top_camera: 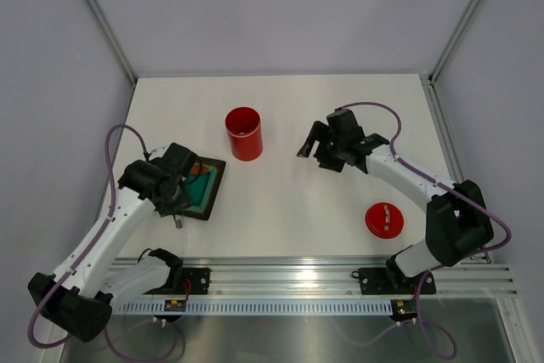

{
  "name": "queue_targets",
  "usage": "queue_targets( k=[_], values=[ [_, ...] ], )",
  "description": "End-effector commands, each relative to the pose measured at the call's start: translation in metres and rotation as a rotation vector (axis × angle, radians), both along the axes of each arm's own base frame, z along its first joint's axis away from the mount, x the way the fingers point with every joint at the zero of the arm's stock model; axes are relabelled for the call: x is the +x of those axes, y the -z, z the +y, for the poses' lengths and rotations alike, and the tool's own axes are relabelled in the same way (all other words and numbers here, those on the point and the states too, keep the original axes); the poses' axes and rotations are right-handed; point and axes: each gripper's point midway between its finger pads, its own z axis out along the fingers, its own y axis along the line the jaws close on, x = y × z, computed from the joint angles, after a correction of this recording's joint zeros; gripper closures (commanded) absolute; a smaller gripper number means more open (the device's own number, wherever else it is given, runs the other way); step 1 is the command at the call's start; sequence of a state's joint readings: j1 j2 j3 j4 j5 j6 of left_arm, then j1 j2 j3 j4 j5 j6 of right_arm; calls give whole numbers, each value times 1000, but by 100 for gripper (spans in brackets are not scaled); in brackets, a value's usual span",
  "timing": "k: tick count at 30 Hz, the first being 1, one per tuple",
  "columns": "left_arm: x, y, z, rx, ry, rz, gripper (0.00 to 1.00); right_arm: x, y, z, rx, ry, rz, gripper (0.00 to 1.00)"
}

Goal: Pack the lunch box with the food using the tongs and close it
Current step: Pick up the fake food from the plate.

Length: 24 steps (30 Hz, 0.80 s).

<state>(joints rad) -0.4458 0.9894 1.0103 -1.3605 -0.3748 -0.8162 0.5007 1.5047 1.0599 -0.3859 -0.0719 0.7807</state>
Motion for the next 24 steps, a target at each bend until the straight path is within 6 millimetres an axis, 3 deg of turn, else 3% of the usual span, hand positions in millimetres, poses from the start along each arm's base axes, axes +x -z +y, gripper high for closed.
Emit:
queue_targets(
  k=[1, 13, 24],
  values=[
    [-9, -20, 10, 25, -12, -12, 98, 12, -14, 4, 29, 5, -48, 14],
    [-9, -24, 11, 25, -13, -28, 100, 11, -14, 4, 26, 2, -48, 15],
    [-13, -57, 18, 17, -34, -95, 100, 12, -15, 4, 26, 0, -48, 14]
  ],
)
